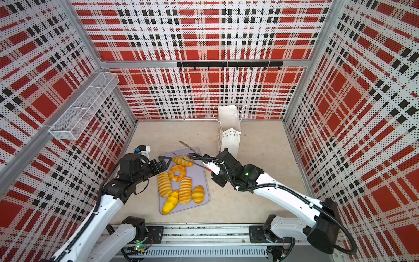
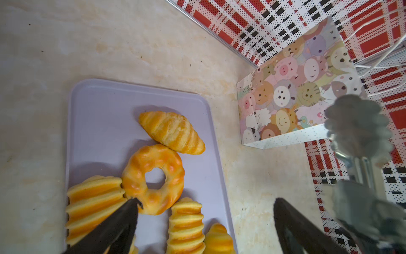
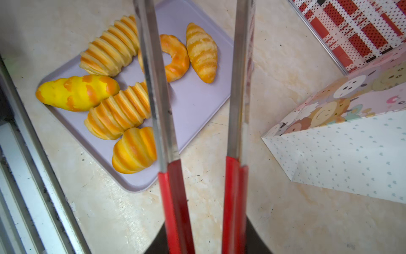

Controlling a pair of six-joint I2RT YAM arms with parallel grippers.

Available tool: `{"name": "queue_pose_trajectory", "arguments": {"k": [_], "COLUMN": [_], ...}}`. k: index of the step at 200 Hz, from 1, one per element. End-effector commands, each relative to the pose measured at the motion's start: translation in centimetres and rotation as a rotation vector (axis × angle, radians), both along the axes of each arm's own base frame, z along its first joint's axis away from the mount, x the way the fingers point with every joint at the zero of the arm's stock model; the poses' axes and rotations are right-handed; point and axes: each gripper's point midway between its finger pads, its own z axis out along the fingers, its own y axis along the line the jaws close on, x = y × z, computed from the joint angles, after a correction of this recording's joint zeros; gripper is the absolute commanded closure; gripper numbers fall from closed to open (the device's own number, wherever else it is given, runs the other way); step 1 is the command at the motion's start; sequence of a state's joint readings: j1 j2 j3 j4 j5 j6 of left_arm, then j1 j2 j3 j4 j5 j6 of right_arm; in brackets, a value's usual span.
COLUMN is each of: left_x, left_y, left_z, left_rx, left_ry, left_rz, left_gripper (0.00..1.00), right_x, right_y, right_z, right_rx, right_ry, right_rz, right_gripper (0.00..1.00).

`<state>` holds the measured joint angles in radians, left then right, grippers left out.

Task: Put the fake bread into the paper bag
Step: 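Swing the tongs with the right gripper back toward the bread tray, then close the tongs on the croissant farthest from the robot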

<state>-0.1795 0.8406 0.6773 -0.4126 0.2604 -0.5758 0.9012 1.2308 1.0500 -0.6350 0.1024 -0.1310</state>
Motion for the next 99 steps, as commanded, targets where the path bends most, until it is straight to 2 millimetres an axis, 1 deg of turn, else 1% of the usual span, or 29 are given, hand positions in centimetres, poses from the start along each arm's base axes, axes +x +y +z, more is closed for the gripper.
{"name": "queue_pose_trajectory", "arguments": {"k": [1,31,46,55,78,99], "left_x": [0.4,1.0,1.2,1.4,1.6,1.6], "left_y": [0.6,1.5,1.9,2.2,2.7,2.7], "left_z": [-0.7,-2.5,-3.1,-3.4,-4.3,-4.9], "left_rx": [0.015,-0.007,-0.017,-0.026,-0.044,-0.051], "left_ry": [0.008,0.076,0.095,0.102,0.126,0.144], "left_rz": [-0.007,-0.010,-0.012,-0.009,0.001,0.000], "left_gripper": [0.02,0.02,0.02,0.02,0.02,0.02], "right_x": [1.0,2.2,2.9,3.6,4.7,5.6], "right_y": [0.6,0.8,0.8,0.8,1.3,1.3], "right_z": [0.1,-2.3,-3.1,-3.3,-3.8,-5.2], "right_rx": [-0.004,-0.060,-0.091,-0.095,-0.050,-0.064], "right_ry": [-0.014,0.033,0.036,0.027,0.041,0.069], "right_rz": [-0.017,-0.041,-0.045,-0.054,-0.046,-0.047], "right_gripper": [0.68,0.68,0.68,0.68,0.68,0.68]}}
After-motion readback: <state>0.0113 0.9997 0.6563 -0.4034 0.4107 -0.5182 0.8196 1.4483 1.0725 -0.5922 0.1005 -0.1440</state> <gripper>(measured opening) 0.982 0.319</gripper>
